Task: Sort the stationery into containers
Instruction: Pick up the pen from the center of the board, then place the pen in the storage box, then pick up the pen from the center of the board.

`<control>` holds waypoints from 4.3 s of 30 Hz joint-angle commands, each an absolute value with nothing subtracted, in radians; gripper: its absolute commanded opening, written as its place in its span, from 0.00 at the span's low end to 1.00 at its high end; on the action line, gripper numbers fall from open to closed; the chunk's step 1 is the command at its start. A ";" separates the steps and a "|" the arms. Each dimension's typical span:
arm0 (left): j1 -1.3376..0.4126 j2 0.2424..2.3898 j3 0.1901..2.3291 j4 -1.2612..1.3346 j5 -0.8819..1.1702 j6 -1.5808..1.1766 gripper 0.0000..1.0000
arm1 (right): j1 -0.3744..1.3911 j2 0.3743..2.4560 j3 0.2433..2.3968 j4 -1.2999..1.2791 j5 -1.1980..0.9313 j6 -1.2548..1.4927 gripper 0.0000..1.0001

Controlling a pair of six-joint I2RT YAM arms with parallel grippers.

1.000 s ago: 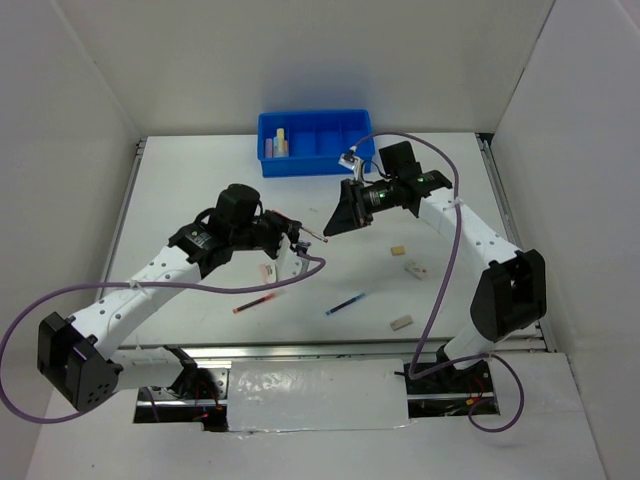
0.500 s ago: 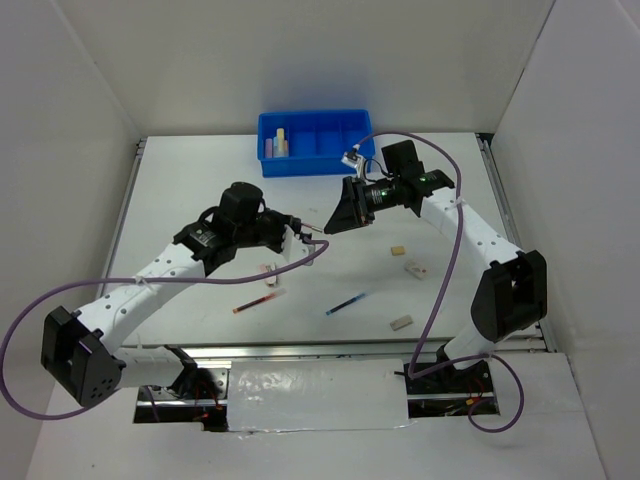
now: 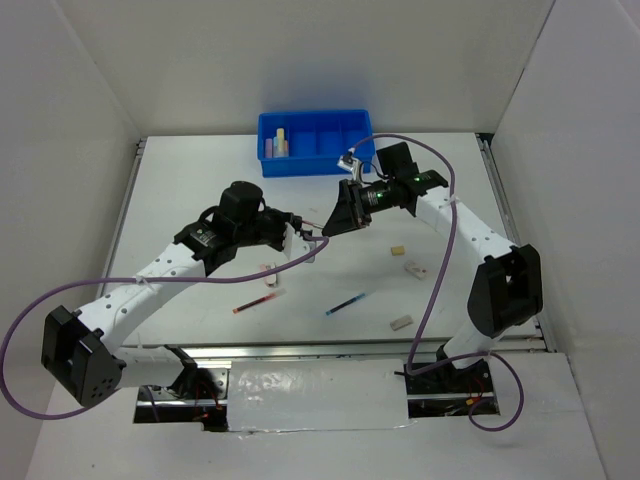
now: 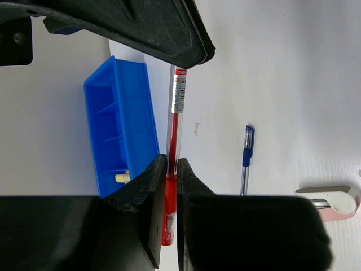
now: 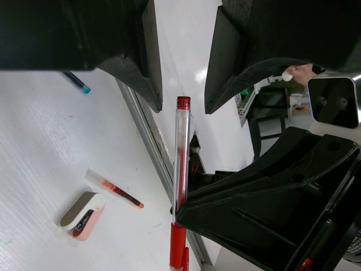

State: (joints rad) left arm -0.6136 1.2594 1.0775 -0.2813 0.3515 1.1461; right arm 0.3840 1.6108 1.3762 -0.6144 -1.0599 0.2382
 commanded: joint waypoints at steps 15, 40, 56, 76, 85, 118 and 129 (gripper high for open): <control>-0.618 1.264 1.088 -0.223 0.393 1.095 0.01 | 0.399 1.635 1.454 -0.626 -1.098 0.184 0.09; -0.157 1.201 1.209 -0.249 0.152 0.010 0.99 | 0.319 1.839 2.104 -0.655 -0.126 0.277 0.00; -0.091 1.060 0.971 -0.189 0.184 -0.140 0.99 | 0.545 2.373 2.390 -0.393 0.409 0.413 0.00; -0.069 1.032 0.885 -0.167 0.221 -0.181 0.99 | 0.537 2.566 2.448 -0.129 0.229 0.364 0.00; -0.048 1.025 0.859 -0.155 0.244 -0.195 0.99 | 0.531 2.586 2.447 -0.118 0.241 0.364 0.06; -0.163 1.755 1.339 -0.527 0.696 0.923 0.56 | 0.149 1.560 1.508 -0.445 -0.400 0.270 0.82; -0.123 1.896 1.298 -0.442 0.788 1.169 0.45 | 0.032 1.431 1.393 -0.511 -0.480 0.293 0.79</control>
State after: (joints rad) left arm -0.1413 1.8671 1.2968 -0.4713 0.6895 1.0275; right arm 0.0437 1.4940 1.3865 -0.5045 -0.4294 0.2882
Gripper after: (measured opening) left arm 0.457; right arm 0.796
